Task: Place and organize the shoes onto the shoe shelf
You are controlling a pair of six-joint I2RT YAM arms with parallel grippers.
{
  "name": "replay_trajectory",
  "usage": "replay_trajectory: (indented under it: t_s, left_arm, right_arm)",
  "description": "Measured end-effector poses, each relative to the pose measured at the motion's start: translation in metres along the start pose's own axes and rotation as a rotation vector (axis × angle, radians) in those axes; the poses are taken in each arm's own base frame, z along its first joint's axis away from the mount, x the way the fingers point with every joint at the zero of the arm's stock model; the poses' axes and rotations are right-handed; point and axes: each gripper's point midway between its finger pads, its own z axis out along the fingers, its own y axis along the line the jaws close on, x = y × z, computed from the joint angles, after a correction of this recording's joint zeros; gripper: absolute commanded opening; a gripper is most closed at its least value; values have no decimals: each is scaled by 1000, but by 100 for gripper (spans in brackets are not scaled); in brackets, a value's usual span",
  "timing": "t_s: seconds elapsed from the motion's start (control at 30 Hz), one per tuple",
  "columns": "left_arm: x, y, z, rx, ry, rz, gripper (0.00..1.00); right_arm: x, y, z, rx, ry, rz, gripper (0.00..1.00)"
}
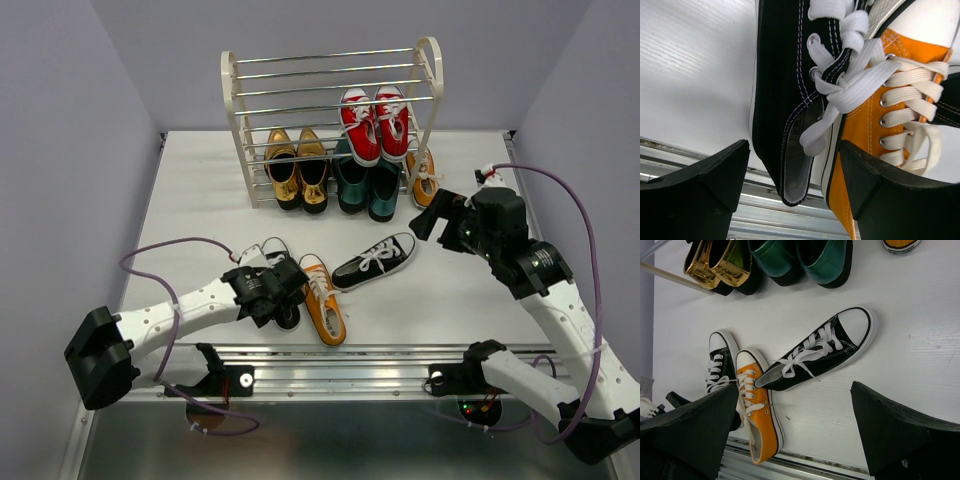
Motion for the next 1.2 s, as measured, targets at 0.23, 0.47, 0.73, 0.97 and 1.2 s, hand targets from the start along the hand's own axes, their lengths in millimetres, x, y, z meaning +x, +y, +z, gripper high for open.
replay_trajectory:
  t_s: [0.23, 0.47, 0.73, 0.97, 1.2]
  left_arm:
    - [23, 7, 12, -53, 51, 7, 66]
    - [30, 16, 17, -86, 50, -11, 0]
    - [22, 26, -6, -93, 35, 0, 0]
    - [-6, 12, -56, 65, 5, -4, 0]
    - [-20, -1, -84, 141, -10, 117, 0]
  right_arm:
    - [0, 0, 1, 0, 2, 0, 100]
    - [-1, 1, 1, -3, -3, 1, 100]
    - [-1, 1, 1, -3, -3, 1, 100]
    - [0, 0, 2, -2, -1, 2, 100]
    - [0, 0, 4, 0, 2, 4, 100]
